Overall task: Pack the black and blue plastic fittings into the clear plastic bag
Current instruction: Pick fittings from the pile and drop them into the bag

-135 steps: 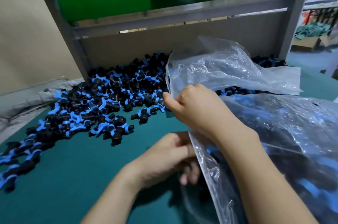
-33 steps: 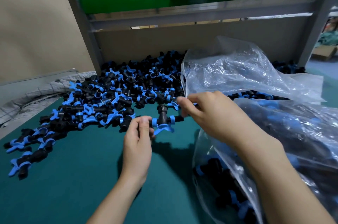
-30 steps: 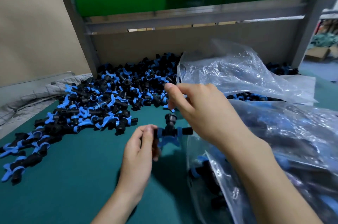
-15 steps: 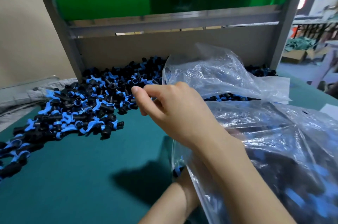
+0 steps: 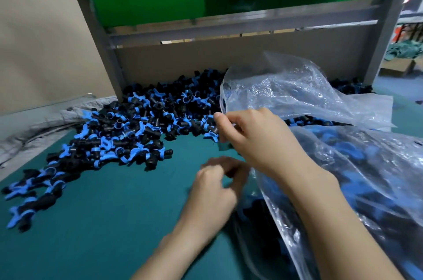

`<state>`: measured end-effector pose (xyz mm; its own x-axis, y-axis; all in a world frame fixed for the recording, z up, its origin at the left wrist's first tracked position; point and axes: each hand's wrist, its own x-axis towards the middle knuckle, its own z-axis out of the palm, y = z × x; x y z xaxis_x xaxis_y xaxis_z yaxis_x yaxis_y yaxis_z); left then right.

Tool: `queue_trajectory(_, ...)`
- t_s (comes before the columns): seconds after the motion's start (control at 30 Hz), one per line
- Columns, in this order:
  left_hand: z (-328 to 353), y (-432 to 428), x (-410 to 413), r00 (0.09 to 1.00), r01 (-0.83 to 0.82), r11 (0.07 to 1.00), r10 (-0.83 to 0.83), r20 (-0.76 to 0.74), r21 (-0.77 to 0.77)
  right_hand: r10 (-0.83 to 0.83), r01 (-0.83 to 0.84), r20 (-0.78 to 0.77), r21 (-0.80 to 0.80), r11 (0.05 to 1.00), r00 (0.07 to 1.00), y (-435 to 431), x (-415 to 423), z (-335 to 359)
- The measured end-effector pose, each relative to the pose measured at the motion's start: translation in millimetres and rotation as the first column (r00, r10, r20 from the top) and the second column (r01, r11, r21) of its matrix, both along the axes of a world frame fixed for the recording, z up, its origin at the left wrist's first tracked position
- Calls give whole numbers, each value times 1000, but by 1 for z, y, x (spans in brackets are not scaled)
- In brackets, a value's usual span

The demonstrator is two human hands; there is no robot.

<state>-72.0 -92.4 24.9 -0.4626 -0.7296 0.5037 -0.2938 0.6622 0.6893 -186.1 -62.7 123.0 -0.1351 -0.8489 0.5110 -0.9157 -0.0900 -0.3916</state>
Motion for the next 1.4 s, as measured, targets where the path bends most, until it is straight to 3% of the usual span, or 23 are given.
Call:
queue_trajectory(0.07,-18,-34,34,932,-319,896,355,67,-309,-44,44,1,59,997,999,-1,-4,-3)
queue_trajectory(0.13,-25,-58,62,770,-547,786,607,195,-288,-72,71,4,102,992,997,-2,-7,-7)
queue_trajectory(0.2,-33,-75,73,652,-673,709,703,284,-210,-89,89,-7,138,986,996,-4,-9,-10)
queue_trajectory(0.4,-32,-98,83,630,-733,679,698,341,-36,-104,111,-43,242,964,994,-5,-13,-17)
queue_trajectory(0.53,-31,-100,82,635,-689,721,649,418,-74,-102,114,-61,262,958,993,-6,-14,-17)
queue_trajectory(0.73,-35,-90,80,721,-551,797,604,340,-249,-109,124,-69,287,950,992,-4,-15,-18)
queue_trajectory(0.87,-42,-95,84,716,-524,836,537,446,-166,-110,129,-81,296,947,991,-5,-14,-18)
queue_trajectory(1.03,-44,-97,83,747,-478,864,496,443,-160,-107,127,-79,321,938,991,-5,-14,-19)
queue_trajectory(1.13,-42,-94,82,834,-436,891,454,314,-128,-106,121,-62,349,929,992,-5,-17,-21)
queue_trajectory(1.2,-36,-88,78,907,-416,909,414,74,15,-108,115,-40,381,917,993,-5,-20,-21)
queue_trajectory(1.27,-28,-76,71,921,-348,927,366,-132,137,-100,101,-24,409,907,995,-5,-22,-22)
queue_trajectory(1.4,-14,-48,54,930,-216,972,234,-283,96,-63,77,-45,447,891,997,-6,-24,-22)
